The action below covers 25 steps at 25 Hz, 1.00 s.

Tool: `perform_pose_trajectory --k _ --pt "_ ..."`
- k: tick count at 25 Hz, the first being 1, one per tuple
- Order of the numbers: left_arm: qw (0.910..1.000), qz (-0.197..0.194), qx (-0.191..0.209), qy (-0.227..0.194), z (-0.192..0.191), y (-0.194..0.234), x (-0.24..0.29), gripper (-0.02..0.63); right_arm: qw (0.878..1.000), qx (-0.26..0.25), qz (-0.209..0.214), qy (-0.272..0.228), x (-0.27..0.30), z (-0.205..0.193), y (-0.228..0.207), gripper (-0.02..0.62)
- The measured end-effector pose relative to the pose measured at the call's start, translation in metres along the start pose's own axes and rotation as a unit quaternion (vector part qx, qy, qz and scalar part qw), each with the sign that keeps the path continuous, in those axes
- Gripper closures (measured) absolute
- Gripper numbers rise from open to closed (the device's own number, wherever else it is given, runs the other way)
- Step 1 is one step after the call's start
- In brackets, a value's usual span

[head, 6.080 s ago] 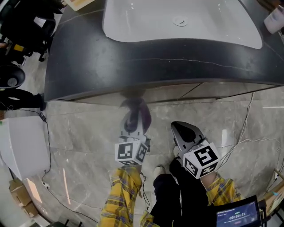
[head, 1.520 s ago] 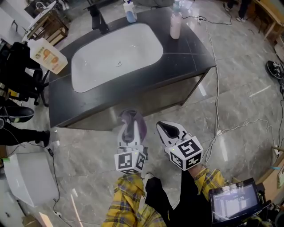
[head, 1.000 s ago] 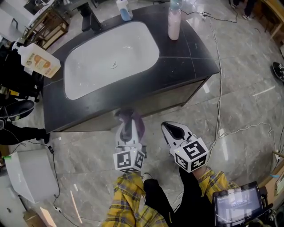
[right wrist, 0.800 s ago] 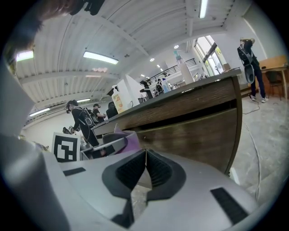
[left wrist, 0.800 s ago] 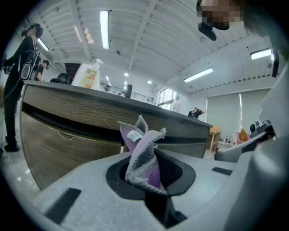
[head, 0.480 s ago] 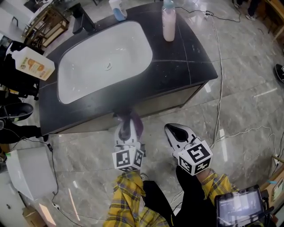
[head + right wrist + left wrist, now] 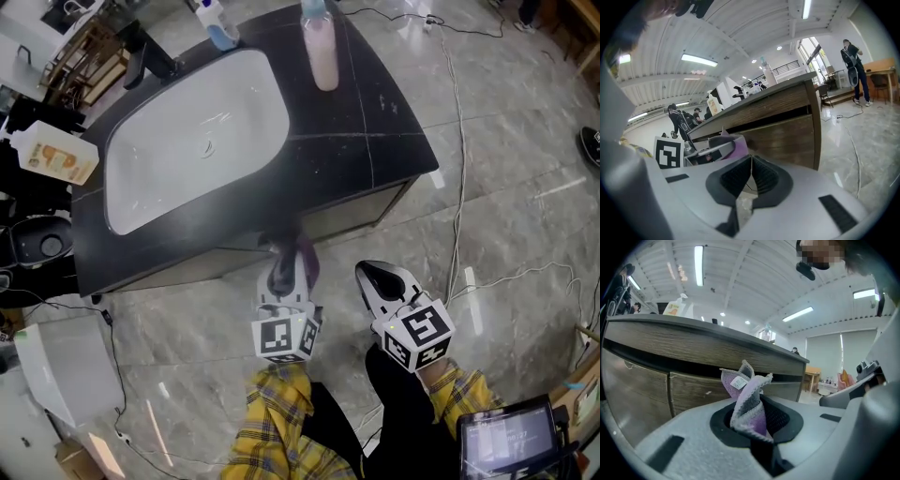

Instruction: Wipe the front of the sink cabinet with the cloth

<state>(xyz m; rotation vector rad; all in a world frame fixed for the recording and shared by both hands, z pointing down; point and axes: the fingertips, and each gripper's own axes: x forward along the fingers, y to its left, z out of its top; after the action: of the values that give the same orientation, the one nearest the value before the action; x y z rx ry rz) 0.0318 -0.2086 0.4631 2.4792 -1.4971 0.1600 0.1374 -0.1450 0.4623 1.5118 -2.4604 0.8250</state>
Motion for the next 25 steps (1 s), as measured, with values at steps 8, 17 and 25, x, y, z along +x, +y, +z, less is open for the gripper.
perform_pose_trajectory --k 8,17,25 --pt "0.9995 -0.032 0.002 0.004 -0.002 -0.048 0.033 0.556 0.999 0.022 -0.029 -0.007 -0.024 0.0 -0.046 0.589" --pt "0.9966 -0.082 0.001 0.008 -0.009 -0.117 0.07 0.556 0.997 0.04 -0.062 -0.013 -0.056 -0.005 -0.095 0.589" --pt "0.9913 -0.131 0.006 0.013 -0.014 -0.174 0.098 0.556 0.993 0.06 -0.102 -0.024 -0.086 -0.007 -0.139 0.589"
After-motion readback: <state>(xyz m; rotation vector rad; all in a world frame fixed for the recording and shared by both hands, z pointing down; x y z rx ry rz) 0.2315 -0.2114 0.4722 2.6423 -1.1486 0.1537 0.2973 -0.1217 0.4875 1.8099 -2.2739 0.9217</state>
